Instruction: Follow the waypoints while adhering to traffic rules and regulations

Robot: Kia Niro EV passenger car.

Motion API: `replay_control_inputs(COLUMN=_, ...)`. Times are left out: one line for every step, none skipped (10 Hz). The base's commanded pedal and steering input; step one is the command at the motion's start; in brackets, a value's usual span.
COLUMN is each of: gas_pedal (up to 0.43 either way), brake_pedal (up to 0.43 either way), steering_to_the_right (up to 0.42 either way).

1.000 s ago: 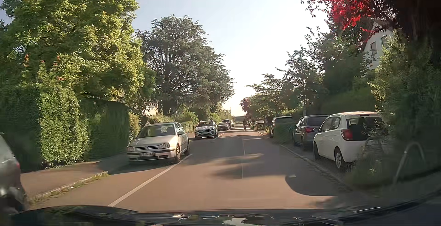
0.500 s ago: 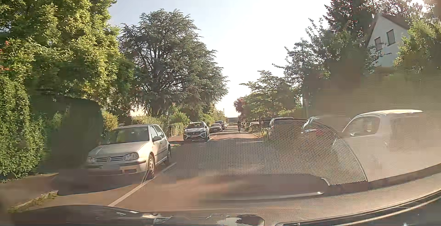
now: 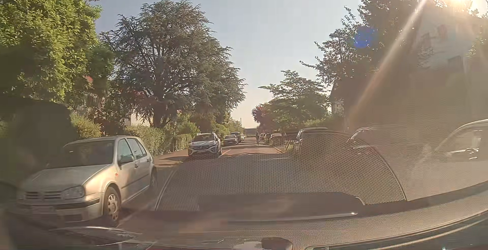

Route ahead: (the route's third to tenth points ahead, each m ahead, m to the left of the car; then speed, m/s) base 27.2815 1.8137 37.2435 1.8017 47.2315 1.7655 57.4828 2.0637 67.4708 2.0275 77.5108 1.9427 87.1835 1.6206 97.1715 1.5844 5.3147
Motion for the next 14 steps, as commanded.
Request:
replay_control_inputs(gas_pedal=0.098, brake_pedal=0.000, steering_to_the_right=0.015)
replay_control_inputs(gas_pedal=0.098, brake_pedal=0.000, steering_to_the_right=0.011)
replay_control_inputs(gas_pedal=0.098, brake_pedal=0.000, steering_to_the_right=0.009)
replay_control_inputs(gas_pedal=0.098, brake_pedal=0.000, steering_to_the_right=0.009)
replay_control_inputs(gas_pedal=0.098, brake_pedal=0.000, steering_to_the_right=0.008)
replay_control_inputs(gas_pedal=0.098, brake_pedal=0.000, steering_to_the_right=0.004)
replay_control_inputs(gas_pedal=0.098, brake_pedal=0.000, steering_to_the_right=-0.002)
replay_control_inputs(gas_pedal=0.098, brake_pedal=0.000, steering_to_the_right=-0.007)
replay_control_inputs(gas_pedal=0.098, brake_pedal=0.000, steering_to_the_right=-0.007)
replay_control_inputs(gas_pedal=0.098, brake_pedal=0.000, steering_to_the_right=-0.007)
replay_control_inputs(gas_pedal=0.098, brake_pedal=0.000, steering_to_the_right=-0.007)
replay_control_inputs(gas_pedal=0.098, brake_pedal=0.000, steering_to_the_right=-0.009)
replay_control_inputs(gas_pedal=0.098, brake_pedal=0.000, steering_to_the_right=-0.010)
replay_control_inputs(gas_pedal=0.098, brake_pedal=0.000, steering_to_the_right=-0.010)
